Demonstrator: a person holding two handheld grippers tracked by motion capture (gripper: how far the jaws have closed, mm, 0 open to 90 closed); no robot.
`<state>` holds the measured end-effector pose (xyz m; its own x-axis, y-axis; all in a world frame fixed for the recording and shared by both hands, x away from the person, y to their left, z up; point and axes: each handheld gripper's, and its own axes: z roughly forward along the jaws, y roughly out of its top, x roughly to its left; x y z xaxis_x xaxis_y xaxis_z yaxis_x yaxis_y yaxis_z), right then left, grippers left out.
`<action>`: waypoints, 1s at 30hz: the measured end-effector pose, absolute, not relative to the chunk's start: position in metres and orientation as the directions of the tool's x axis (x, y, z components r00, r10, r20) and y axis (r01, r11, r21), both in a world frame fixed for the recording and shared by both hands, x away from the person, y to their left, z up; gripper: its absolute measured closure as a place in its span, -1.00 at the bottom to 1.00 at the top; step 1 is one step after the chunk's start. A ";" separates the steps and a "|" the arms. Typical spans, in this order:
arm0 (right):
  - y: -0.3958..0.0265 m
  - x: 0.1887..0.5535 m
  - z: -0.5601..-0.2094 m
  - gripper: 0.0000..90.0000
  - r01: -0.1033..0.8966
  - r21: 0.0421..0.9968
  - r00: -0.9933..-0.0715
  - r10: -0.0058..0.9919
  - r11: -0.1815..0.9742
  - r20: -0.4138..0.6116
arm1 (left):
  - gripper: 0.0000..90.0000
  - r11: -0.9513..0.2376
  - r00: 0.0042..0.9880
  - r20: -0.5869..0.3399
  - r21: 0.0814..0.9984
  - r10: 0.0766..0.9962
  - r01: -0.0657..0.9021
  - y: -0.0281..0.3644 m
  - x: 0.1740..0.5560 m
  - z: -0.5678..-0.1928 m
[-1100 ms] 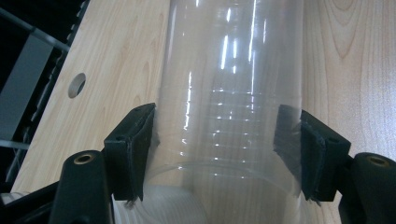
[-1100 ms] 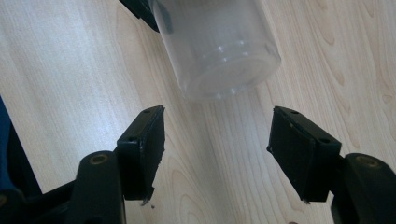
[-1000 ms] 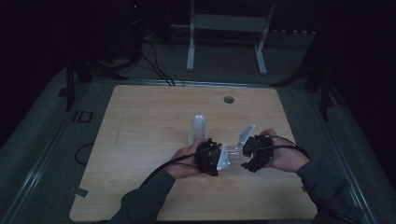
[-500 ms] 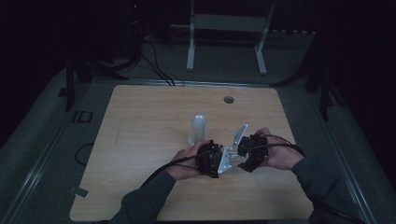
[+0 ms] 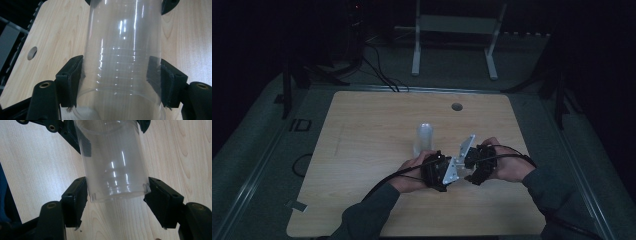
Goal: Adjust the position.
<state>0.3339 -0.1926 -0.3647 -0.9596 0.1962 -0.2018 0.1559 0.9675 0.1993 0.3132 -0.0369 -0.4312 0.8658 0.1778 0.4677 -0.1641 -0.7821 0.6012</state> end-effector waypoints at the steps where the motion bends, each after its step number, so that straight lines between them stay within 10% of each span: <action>1: -0.192 0.334 -0.365 -0.22 0.155 0.200 -0.960 0.195 0.967 -0.200 | -0.32 -0.780 0.865 0.469 0.603 0.177 -0.167 -0.037 0.313 -0.431; 30: -0.191 0.332 -0.369 -0.21 0.133 0.208 -0.960 0.179 0.969 -0.217 | -0.30 -0.765 0.864 0.468 0.621 0.186 -0.172 -0.036 0.312 -0.430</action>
